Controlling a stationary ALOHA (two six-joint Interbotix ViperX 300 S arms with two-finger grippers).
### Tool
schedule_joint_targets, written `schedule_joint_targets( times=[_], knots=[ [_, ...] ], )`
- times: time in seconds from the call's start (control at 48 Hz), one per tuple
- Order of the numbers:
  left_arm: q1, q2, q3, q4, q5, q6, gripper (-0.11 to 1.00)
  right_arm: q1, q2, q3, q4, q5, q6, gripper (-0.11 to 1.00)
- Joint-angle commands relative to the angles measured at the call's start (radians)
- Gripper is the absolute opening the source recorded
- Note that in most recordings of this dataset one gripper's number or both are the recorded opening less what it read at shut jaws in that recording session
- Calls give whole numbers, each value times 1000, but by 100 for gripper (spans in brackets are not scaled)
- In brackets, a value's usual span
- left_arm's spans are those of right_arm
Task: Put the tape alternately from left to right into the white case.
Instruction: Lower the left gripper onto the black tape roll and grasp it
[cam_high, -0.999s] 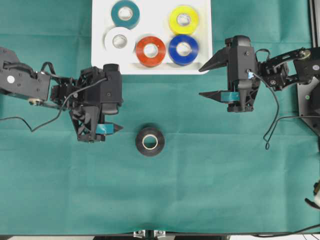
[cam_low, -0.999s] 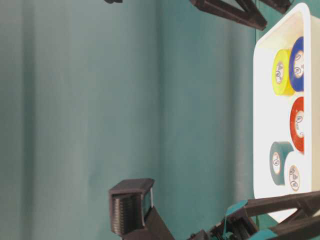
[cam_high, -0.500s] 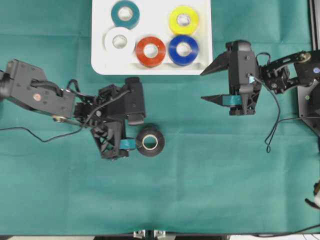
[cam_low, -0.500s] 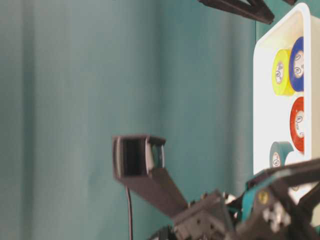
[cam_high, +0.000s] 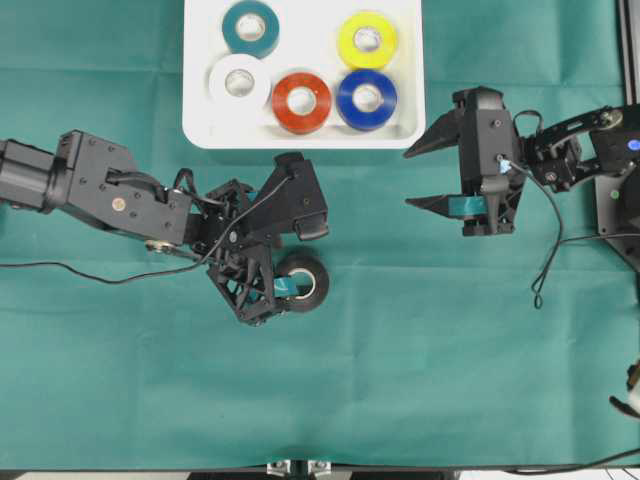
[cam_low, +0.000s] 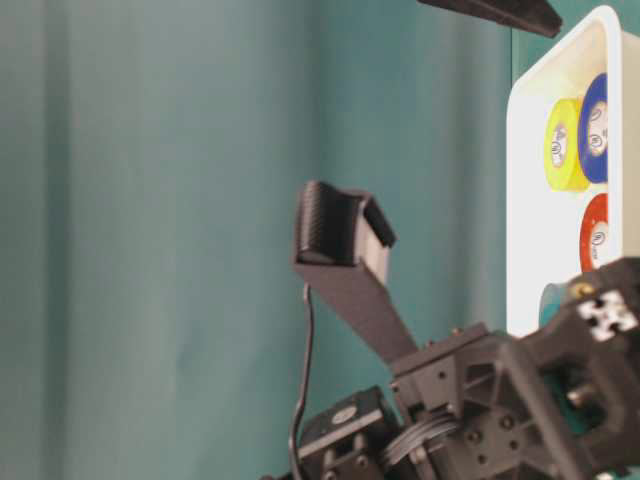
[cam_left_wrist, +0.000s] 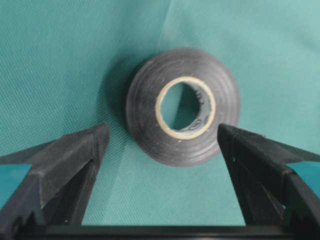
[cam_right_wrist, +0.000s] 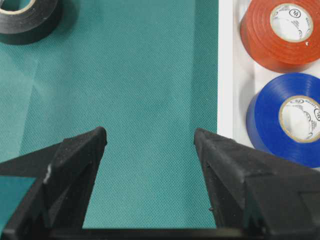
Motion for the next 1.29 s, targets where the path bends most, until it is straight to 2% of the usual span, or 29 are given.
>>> schedule_joint_targets(
  times=[0.0, 0.687, 1.27],
  knots=[
    [-3, -6, -34, 0, 3, -2, 65, 3, -14, -6, 0, -6, 0, 77],
    [-2, 78, -92, 3, 14, 6, 66, 6, -14, 0, 0, -6, 0, 77],
    [0, 78, -89, 6, 97, 15, 65, 9, -14, 0, 0, -6, 0, 77]
  ],
)
